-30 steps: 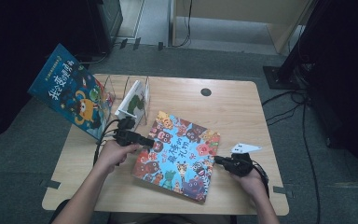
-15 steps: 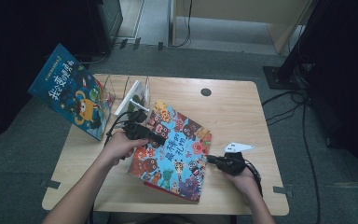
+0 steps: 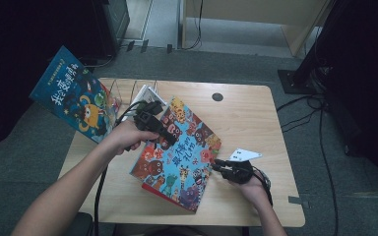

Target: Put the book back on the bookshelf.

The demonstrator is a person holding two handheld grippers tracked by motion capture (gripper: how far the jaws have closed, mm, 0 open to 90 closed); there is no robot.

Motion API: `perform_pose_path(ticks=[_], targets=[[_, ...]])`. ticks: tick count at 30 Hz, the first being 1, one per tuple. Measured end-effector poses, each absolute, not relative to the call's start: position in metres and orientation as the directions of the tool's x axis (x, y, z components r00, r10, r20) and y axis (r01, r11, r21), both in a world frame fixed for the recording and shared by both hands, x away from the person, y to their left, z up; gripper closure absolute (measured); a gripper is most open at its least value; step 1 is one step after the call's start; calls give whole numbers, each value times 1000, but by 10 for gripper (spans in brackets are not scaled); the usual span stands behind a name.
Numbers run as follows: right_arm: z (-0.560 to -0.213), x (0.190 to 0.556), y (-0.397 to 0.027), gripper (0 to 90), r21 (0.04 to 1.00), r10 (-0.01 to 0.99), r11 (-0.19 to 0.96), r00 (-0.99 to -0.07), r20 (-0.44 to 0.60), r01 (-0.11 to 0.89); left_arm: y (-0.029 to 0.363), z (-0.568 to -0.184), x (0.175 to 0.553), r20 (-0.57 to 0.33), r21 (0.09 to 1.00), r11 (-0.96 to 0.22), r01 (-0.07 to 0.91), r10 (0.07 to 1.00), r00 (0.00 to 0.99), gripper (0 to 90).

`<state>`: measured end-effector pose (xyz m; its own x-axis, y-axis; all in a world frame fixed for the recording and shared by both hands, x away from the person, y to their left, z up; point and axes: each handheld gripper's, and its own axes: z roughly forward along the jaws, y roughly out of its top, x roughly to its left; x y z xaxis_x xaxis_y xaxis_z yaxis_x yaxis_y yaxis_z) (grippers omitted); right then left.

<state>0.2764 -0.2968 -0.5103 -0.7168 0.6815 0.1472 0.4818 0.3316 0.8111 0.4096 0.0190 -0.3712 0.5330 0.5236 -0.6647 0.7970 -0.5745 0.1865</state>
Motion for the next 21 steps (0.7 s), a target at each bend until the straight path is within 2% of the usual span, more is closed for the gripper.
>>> perform_pose_path(ticks=[4,5,9,13,21], targets=[[-504,275,-300,753,839,686,314,-717,123,444,23,-355,413,-683,190,-552,812,520,513,815],[-503,274,-301,754,840,687,314,-717,121,443,25,-346,413,-673,216,-556,803,511,535,818],[-499,273,-302,752,852,683,303,-721,118,427,31,-327,413,-624,222,-554,802,552,554,813],[-499,273,-296,702,859,674,310,-731,103,407,47,-315,413,-591,221,-540,812,588,552,809],[-504,278,-278,577,850,655,335,-749,101,408,85,-305,408,-581,234,-490,839,622,526,807]])
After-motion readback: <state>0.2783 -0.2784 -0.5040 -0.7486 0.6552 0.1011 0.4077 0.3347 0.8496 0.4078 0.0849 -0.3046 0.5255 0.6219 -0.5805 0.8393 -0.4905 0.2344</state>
